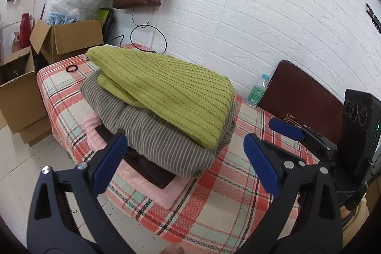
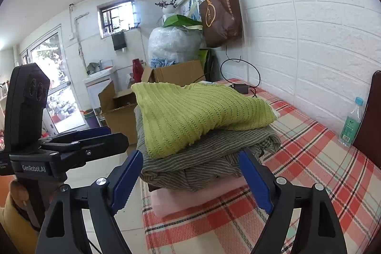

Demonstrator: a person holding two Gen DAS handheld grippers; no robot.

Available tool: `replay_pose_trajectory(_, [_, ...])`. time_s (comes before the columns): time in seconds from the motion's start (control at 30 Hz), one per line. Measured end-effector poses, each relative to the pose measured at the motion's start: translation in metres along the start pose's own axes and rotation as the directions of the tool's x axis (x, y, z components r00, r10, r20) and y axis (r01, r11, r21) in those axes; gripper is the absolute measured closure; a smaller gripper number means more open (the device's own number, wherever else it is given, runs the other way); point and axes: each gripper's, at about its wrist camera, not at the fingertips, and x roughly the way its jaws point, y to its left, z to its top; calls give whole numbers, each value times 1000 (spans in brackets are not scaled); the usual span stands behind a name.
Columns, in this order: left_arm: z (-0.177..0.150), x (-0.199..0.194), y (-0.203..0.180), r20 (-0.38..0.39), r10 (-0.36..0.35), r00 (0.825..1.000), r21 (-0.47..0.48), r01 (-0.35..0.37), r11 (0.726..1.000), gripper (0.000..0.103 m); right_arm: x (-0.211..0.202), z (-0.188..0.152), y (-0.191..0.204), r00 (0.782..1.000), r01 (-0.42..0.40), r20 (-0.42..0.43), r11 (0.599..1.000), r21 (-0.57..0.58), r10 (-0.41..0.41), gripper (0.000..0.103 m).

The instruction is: Fold clothes

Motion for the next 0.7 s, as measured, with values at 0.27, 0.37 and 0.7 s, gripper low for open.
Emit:
replay_pose_trajectory(0.27, [-3,-11,-9,20,46,999,18,-46,999,4,-3,-1,7,1000,-2,8,999,-47,2,18])
replay_pose_trajectory(0.37, [-4,-14,-12,28,58,998,15,-58,998,4,-3,-1,4,1000,2,7,999,-32,-2,18])
replay_pose_trajectory(0.7, [-4,-17,-26,64,88,994,57,-92,994,4,-6,-2,-6,1000,16,10,1000,-7,-16,18])
